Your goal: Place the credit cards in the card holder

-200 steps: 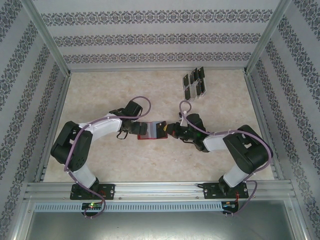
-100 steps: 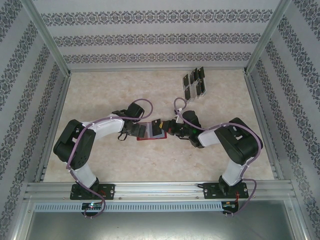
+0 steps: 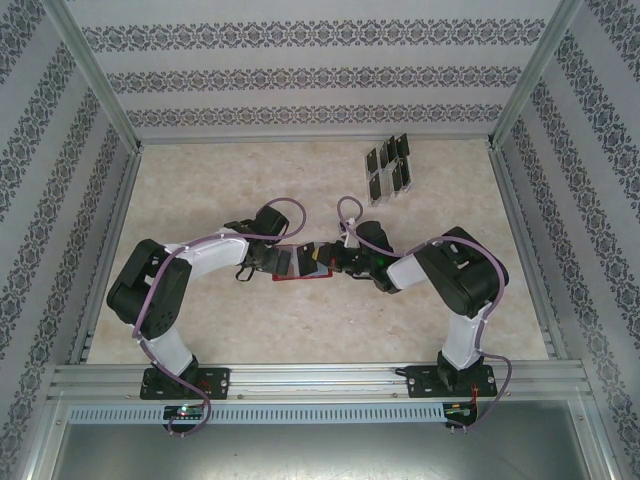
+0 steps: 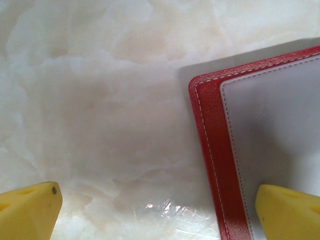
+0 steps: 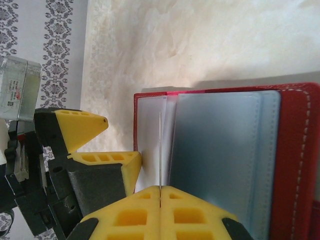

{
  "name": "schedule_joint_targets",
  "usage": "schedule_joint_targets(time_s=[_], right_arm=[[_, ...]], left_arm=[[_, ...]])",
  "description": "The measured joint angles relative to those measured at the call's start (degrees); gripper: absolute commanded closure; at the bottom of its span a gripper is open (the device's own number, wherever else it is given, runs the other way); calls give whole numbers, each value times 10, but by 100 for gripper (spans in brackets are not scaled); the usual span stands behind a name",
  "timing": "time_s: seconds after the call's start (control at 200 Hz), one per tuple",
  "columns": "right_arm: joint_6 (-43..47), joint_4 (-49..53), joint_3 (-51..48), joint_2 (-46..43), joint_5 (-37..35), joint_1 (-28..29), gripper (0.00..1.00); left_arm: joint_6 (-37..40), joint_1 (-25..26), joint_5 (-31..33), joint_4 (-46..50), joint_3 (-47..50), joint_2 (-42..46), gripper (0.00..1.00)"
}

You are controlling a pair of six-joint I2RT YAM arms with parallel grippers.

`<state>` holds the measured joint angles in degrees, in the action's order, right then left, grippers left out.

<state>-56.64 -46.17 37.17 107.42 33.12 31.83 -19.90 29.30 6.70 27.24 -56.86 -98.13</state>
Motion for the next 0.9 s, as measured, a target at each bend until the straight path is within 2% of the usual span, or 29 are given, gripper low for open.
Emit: schedule_joint_targets(time_s=[0.58,0.899], right_arm=[[-3,22,7,9,-59,8,100],[-7,21,7,17,-59,-5,100]], left_arm=[[0,0,0,0,0,0,0],[0,0,0,0,0,0,0]])
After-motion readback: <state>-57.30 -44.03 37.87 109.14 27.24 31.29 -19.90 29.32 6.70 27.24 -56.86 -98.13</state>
